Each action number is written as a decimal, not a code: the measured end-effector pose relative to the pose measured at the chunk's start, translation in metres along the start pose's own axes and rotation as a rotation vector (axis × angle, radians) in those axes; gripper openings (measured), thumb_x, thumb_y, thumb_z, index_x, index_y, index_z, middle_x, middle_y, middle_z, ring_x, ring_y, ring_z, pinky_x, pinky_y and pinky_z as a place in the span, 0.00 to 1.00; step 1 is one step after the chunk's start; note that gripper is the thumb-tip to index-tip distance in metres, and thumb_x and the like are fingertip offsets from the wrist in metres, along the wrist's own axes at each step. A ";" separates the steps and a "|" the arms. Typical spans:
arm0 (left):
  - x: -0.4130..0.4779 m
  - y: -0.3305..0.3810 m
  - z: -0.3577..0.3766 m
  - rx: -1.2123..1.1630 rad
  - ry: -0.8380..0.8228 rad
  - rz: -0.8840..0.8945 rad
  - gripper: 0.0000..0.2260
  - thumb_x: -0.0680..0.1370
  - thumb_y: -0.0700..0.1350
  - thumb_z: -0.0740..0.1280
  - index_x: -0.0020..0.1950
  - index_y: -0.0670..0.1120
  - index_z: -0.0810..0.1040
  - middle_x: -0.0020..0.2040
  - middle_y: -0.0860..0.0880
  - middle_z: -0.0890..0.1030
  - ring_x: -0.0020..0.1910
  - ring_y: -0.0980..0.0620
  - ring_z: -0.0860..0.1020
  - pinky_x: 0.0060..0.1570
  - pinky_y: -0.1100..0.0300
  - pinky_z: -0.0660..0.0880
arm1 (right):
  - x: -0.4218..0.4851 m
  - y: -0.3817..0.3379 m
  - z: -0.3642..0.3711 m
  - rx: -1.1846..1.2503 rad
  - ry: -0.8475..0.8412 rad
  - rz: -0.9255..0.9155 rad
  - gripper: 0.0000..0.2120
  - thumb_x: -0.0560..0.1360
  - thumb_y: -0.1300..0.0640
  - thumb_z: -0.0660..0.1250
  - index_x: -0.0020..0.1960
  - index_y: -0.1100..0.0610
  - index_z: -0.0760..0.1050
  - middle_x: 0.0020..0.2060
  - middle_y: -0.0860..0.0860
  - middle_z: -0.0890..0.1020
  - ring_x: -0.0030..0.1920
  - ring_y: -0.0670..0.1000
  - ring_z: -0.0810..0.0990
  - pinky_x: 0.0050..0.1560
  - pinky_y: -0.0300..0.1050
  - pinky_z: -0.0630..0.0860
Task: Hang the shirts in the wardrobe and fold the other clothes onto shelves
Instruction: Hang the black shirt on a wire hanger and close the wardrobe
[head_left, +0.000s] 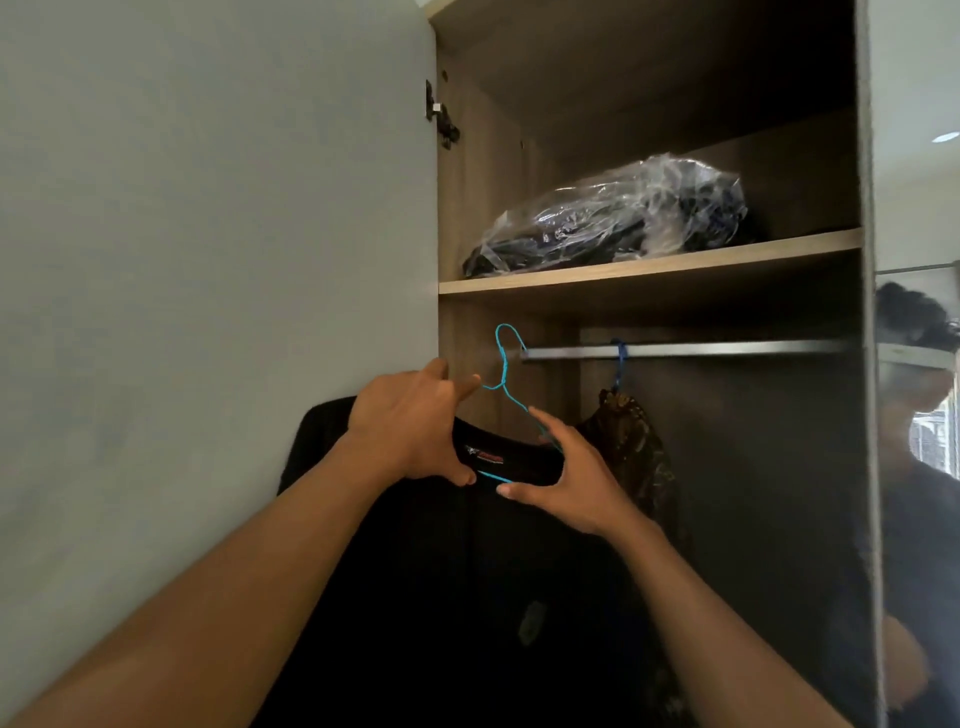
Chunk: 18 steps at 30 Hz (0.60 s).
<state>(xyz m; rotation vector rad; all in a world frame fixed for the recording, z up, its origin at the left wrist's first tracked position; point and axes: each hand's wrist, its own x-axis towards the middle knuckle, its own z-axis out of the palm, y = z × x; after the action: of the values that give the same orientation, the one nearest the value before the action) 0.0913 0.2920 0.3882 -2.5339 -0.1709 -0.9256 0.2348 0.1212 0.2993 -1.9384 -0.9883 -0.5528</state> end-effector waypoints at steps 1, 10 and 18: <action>0.009 0.002 0.009 -0.017 -0.004 -0.009 0.51 0.60 0.70 0.75 0.78 0.58 0.59 0.61 0.49 0.74 0.53 0.46 0.80 0.40 0.54 0.73 | 0.011 0.007 0.001 -0.021 -0.029 0.013 0.52 0.60 0.41 0.82 0.78 0.43 0.59 0.70 0.49 0.70 0.66 0.42 0.69 0.68 0.43 0.69; 0.086 0.018 0.070 -0.044 0.039 -0.030 0.50 0.62 0.70 0.74 0.79 0.56 0.59 0.62 0.46 0.74 0.53 0.45 0.80 0.47 0.52 0.75 | 0.119 0.042 -0.019 -0.460 -0.280 0.101 0.57 0.59 0.45 0.82 0.79 0.49 0.53 0.73 0.56 0.69 0.70 0.56 0.71 0.68 0.49 0.72; 0.159 0.043 0.110 -0.062 0.009 -0.045 0.42 0.65 0.71 0.71 0.73 0.52 0.69 0.63 0.46 0.75 0.54 0.45 0.79 0.66 0.41 0.66 | 0.186 0.076 -0.046 -0.702 -0.369 0.117 0.52 0.62 0.47 0.81 0.77 0.56 0.56 0.72 0.57 0.70 0.69 0.58 0.72 0.65 0.48 0.73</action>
<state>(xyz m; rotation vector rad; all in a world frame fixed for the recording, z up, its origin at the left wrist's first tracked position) 0.2891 0.2966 0.3997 -2.5920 -0.2001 -0.9743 0.4052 0.1374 0.4143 -2.7815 -0.9693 -0.5275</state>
